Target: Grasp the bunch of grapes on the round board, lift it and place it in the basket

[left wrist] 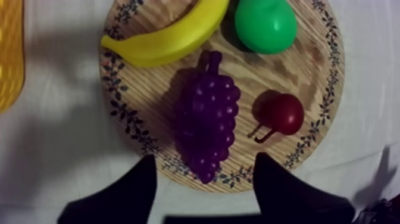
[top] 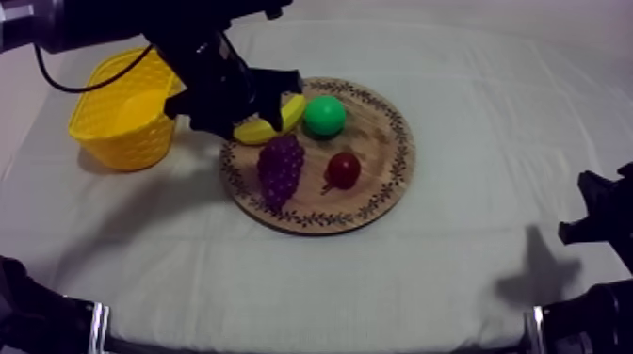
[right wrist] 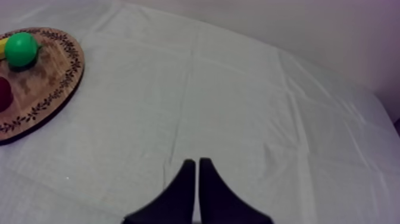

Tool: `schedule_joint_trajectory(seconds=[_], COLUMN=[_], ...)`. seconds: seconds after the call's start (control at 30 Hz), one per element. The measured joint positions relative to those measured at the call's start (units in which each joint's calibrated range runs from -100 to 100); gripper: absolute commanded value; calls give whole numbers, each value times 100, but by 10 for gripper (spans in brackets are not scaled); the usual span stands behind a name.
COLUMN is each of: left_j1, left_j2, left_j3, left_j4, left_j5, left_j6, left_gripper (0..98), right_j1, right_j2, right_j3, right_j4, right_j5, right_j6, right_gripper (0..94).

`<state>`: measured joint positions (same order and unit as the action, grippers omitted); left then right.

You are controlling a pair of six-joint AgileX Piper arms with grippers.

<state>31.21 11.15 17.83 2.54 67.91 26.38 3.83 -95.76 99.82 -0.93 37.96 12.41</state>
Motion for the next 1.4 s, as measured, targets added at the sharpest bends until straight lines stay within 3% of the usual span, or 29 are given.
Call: schedule_joint_trajectory(seconds=[0.23, 0.87, 1.4], left_j1=[13, -12, -30], left_j2=[25, 1233, 2365], left_j3=[-54, -118, -977], left_j4=[11, 331, 490], left_j5=[86, -409, 104], left_j6=[92, -244, -576], left_gripper=[825, 831, 824], right_j1=[0, 0, 0], right_j2=[0, 0, 0], right_j3=[0, 0, 0], right_j4=[0, 0, 0], right_j5=[0, 0, 0], right_j6=[0, 0, 0], right_gripper=[3, 3, 3])
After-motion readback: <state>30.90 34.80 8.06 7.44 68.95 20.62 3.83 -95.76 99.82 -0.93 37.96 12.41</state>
